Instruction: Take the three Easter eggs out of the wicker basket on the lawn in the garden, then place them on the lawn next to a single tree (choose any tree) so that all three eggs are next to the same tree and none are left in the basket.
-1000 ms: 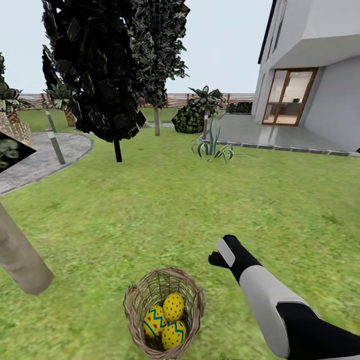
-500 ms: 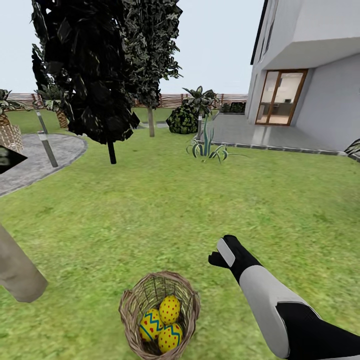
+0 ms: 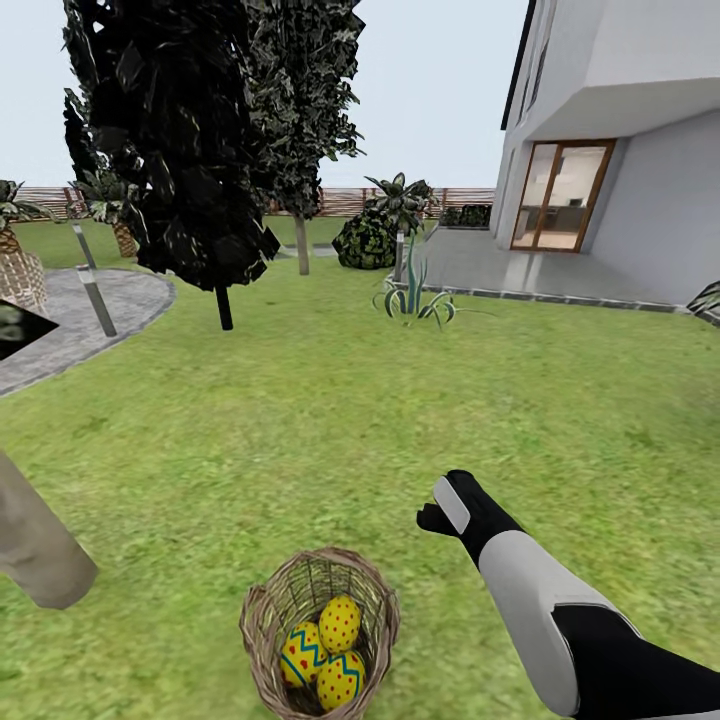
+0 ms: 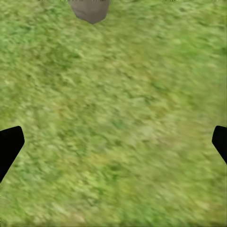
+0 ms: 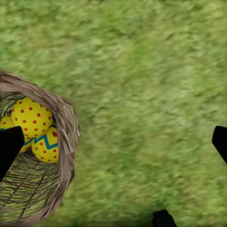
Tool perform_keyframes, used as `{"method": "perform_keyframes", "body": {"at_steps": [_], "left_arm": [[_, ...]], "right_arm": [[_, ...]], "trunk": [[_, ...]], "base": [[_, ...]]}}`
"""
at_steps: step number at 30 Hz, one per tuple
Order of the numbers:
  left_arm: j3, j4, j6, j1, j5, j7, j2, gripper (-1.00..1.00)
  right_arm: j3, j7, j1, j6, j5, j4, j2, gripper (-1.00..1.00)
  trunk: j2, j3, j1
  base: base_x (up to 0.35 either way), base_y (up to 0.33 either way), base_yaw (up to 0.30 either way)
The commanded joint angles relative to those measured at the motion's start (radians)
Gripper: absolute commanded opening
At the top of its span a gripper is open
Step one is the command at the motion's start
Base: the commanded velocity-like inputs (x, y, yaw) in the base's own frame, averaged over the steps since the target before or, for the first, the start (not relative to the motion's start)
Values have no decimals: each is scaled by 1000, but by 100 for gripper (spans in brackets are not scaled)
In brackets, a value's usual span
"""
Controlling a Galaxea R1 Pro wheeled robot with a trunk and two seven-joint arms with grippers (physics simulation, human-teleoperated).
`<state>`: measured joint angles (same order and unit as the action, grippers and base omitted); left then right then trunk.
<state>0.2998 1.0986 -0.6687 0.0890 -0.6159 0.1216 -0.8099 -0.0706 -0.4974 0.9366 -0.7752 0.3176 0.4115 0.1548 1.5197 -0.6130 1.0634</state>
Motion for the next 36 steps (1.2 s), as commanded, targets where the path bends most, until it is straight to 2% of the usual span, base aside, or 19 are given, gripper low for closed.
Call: {"method": "perform_keyframes", "body": {"at_steps": [1, 6, 14, 20, 23, 26, 27, 31, 32, 35, 36], "left_arm": [[3, 3, -5, 1, 0, 4, 0, 100], [2, 12, -8, -2, 1, 3, 0, 100], [3, 56, -25, -4, 1, 1, 0, 100], [8, 236, -157, -7, -2, -7, 2, 100], [8, 287, -200, -8, -8, -19, 19, 100], [7, 317, -223, -11, -10, -28, 72, 100], [5, 334, -232, -21, -9, -33, 117, 100], [-1, 361, -241, -71, -3, -60, 216, 100], [-4, 369, -242, -97, -1, -85, 270, 100], [-8, 380, -242, -134, 0, -133, 350, 100], [-9, 385, -241, -155, 0, -166, 395, 100]], "right_arm": [[-5, -9, 1, 0, 9, 1, 1, 100], [-5, -9, 1, -1, 9, 2, 0, 100], [-5, -9, 0, -1, 9, 1, 0, 100], [-6, -8, 1, 0, 9, 1, -1, 100], [-8, -9, 1, 0, 8, 2, -2, 100], [-8, -10, 1, 0, 8, 2, -3, 100], [-9, -10, 1, 0, 8, 2, -4, 100], [-9, -10, 1, 2, 8, 3, -3, 100], [-8, -11, 0, 3, 8, 3, -3, 100], [-9, -11, 1, 4, 8, 3, -3, 100], [-9, -11, 1, 6, 8, 2, -4, 100]], "trunk": [[-7, 2, -4], [-42, 18, -23], [-98, 43, -54], [-140, 62, -77], [-161, 71, -88], [-182, 81, -100], [-189, 84, -104], [-217, 96, -119], [-224, 99, -123], [-245, 109, -134], [-252, 112, -138]], "base": [[0, 0, 0], [0, 0, -60], [0, 0, -226], [0, 0, -281], [0, 0, -288], [0, 0, -261], [0, 0, -163], [0, 0, -96], [0, 0, -43], [0, 0, -28], [0, 0, -14]]}}
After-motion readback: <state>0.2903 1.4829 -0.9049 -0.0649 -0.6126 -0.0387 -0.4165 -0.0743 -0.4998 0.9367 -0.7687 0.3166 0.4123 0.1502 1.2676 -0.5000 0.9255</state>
